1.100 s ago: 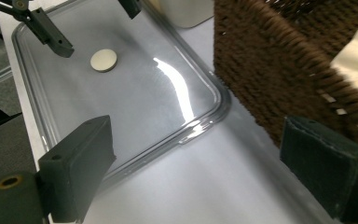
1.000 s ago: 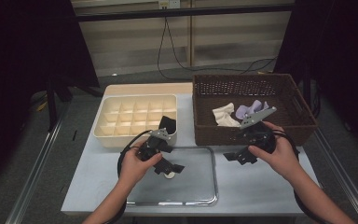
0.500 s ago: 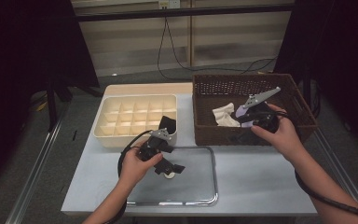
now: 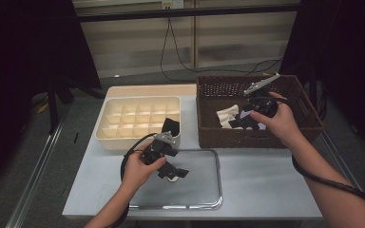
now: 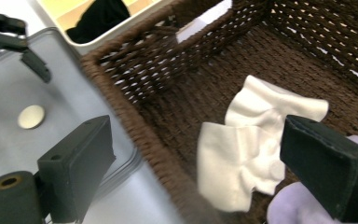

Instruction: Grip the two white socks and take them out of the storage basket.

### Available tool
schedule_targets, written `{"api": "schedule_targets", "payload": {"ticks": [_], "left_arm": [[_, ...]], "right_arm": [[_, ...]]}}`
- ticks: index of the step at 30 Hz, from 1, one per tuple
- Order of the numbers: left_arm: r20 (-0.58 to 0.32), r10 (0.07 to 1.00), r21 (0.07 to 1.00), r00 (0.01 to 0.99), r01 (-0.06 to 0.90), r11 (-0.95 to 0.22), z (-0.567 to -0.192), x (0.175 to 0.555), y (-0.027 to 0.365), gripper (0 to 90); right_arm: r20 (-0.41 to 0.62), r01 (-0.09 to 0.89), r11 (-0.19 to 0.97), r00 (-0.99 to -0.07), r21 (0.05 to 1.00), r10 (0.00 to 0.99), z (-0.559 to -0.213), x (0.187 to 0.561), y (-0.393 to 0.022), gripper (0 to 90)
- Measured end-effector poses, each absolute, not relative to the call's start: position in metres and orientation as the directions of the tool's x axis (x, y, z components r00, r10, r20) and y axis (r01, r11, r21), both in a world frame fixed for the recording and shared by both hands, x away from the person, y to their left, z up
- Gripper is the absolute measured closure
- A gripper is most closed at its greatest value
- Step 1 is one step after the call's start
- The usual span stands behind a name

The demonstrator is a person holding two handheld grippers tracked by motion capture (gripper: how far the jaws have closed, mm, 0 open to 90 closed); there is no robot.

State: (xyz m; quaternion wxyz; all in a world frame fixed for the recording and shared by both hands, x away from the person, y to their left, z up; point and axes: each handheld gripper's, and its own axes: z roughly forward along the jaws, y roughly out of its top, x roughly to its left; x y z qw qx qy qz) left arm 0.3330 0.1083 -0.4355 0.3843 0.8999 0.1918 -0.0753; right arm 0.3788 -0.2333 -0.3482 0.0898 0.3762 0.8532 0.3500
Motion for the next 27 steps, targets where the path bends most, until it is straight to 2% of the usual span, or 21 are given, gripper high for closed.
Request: {"api": "schedule_targets", "payload": {"ticks": [8,27], "left_arm": [[-0.275,0.279,0.657,0.920,0.392,-0.644,-0.435,0.334,0.109,3.9],[-0.267,0.301,0.648,0.916,0.402,-0.648,-0.436,0.333,0.109,3.9]], "right_arm": [[0.116,0.610,0.453,-0.668,0.650,0.735,-0.358,0.402,-0.236,9.0],[0.080,0.638,0.503,-0.661,0.584,0.746,-0.390,0.434,-0.229,9.4]]}}
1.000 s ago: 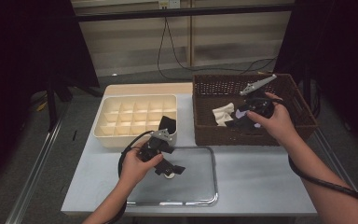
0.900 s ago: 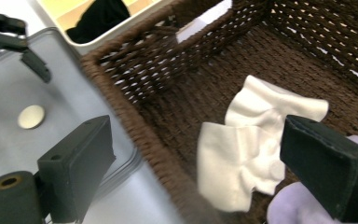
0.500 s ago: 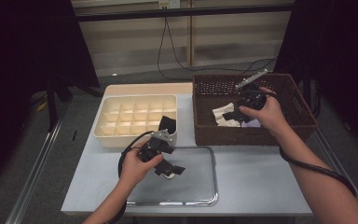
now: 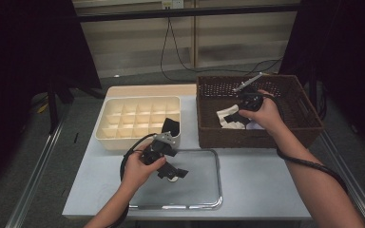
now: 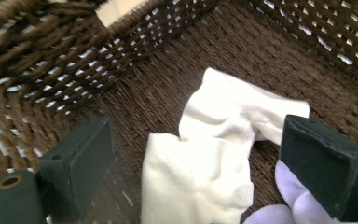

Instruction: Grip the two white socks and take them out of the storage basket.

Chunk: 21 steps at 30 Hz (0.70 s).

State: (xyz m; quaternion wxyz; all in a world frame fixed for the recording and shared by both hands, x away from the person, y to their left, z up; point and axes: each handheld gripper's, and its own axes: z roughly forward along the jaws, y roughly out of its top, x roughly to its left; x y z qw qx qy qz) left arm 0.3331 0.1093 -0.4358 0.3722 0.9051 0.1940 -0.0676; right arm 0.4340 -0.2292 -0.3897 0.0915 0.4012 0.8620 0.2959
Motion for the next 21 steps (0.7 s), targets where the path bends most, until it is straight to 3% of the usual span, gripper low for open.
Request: {"api": "schedule_targets", "payload": {"ticks": [21], "left_arm": [[-0.271,0.294,0.650,0.917,0.399,-0.646,-0.439,0.336,0.111,3.9]], "right_arm": [[0.061,0.664,0.496,-0.630,0.560,0.774,-0.412,0.462,-0.230,9.6]]}}
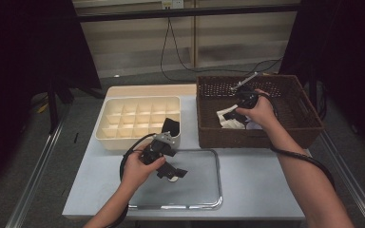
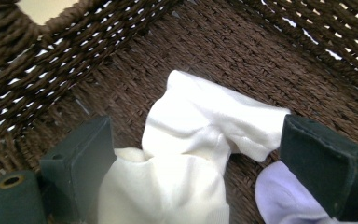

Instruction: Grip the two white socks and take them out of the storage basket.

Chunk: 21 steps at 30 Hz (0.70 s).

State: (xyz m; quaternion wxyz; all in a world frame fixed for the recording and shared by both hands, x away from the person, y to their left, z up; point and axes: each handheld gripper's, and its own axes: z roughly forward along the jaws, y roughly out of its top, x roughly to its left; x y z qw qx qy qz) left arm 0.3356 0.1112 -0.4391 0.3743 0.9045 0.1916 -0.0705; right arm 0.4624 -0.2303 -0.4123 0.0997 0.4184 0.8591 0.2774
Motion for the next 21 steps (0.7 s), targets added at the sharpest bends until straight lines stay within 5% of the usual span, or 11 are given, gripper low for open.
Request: {"api": "schedule_targets", "payload": {"ticks": [21], "left_arm": [[-0.275,0.294,0.652,0.915,0.402,-0.643,-0.440,0.335,0.112,4.2]], "right_arm": [[0.038,0.703,0.461,-0.569,0.542,0.822,-0.429,0.479,-0.229,8.8]]}}
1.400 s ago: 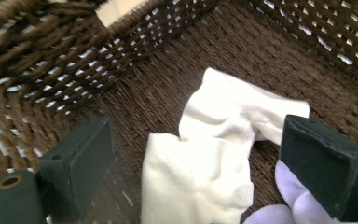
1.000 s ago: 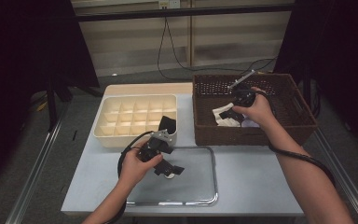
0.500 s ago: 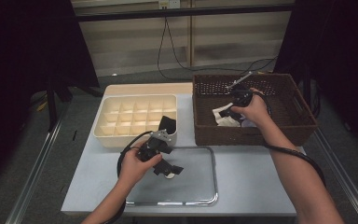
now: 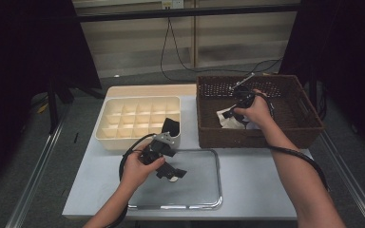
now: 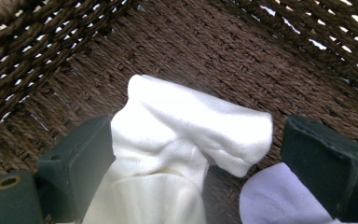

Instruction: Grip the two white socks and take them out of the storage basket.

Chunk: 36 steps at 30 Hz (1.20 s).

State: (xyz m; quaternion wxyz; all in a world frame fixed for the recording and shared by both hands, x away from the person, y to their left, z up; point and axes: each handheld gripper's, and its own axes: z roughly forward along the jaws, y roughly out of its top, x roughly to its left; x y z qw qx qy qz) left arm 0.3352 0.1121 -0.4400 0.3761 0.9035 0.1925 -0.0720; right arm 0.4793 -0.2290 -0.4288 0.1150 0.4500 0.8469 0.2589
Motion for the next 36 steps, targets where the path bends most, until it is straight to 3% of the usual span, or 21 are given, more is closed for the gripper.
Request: {"api": "schedule_targets", "payload": {"ticks": [9,16,23,28,31,36], "left_arm": [[-0.263,0.286,0.645,0.921,0.388,-0.659,-0.438,0.336,0.113,4.3],[-0.264,0.291,0.650,0.920,0.393,-0.650,-0.439,0.335,0.112,4.3],[-0.264,0.290,0.642,0.920,0.392,-0.660,-0.439,0.335,0.113,4.4],[-0.270,0.296,0.652,0.916,0.400,-0.644,-0.440,0.334,0.112,4.5],[-0.271,0.298,0.650,0.915,0.403,-0.644,-0.440,0.334,0.113,4.5],[-0.252,0.306,0.639,0.918,0.395,-0.660,-0.437,0.334,0.114,4.6]], "right_arm": [[0.052,0.714,0.444,-0.555,0.541,0.830,-0.434,0.483,-0.223,11.0],[0.069,0.741,0.438,-0.542,0.510,0.837,-0.440,0.484,-0.223,21.4],[0.097,0.759,0.465,-0.562,0.457,0.821,-0.444,0.487,-0.223,49.0],[0.114,0.757,0.468,-0.571,0.455,0.813,-0.444,0.486,-0.225,74.7],[0.137,0.761,0.462,-0.572,0.455,0.808,-0.441,0.485,-0.225,83.0],[0.153,0.748,0.461,-0.587,0.478,0.795,-0.431,0.481,-0.226,85.5]]}}
